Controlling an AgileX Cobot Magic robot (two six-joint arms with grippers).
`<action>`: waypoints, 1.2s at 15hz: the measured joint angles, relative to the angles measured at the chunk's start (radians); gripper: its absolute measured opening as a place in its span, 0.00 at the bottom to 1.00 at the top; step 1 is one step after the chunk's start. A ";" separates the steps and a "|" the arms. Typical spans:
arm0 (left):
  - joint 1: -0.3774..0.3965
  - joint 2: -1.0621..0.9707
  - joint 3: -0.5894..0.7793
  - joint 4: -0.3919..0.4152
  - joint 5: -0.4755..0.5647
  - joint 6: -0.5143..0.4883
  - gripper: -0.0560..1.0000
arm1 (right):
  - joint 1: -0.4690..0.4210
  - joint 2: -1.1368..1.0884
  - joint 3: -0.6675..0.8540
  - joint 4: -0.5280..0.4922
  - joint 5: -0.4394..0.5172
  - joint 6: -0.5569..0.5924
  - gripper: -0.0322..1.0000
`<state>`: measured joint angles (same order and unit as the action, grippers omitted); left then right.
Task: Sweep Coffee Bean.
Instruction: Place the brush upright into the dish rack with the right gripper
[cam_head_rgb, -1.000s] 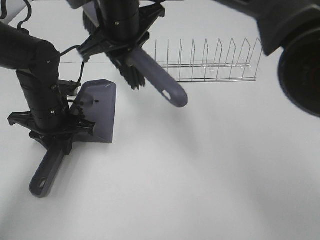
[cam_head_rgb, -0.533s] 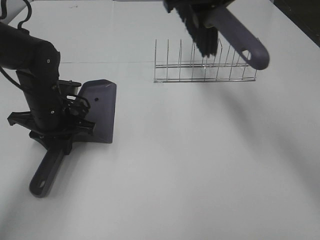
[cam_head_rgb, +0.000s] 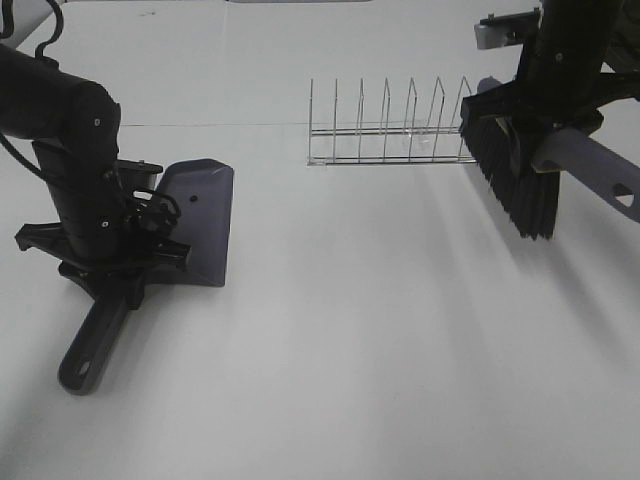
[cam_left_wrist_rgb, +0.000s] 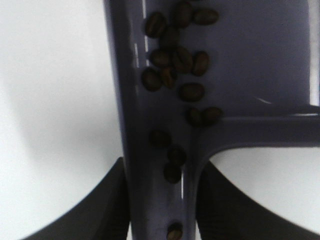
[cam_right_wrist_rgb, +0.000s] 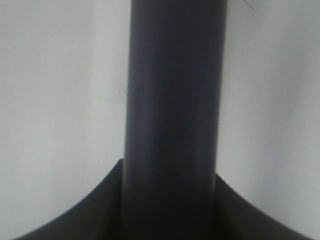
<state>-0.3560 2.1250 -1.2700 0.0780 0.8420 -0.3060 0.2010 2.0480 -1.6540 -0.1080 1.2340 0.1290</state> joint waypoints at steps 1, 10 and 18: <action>0.000 0.000 0.000 0.000 0.000 0.000 0.39 | 0.000 0.005 0.008 0.005 -0.001 -0.004 0.32; 0.000 0.000 0.000 0.001 -0.002 0.004 0.39 | -0.001 0.133 -0.133 0.025 -0.006 -0.004 0.32; 0.000 0.000 0.000 0.001 -0.002 0.007 0.39 | -0.001 0.271 -0.303 0.004 -0.002 -0.004 0.32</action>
<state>-0.3560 2.1250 -1.2700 0.0790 0.8400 -0.2990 0.2000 2.3190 -1.9570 -0.1040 1.2320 0.1250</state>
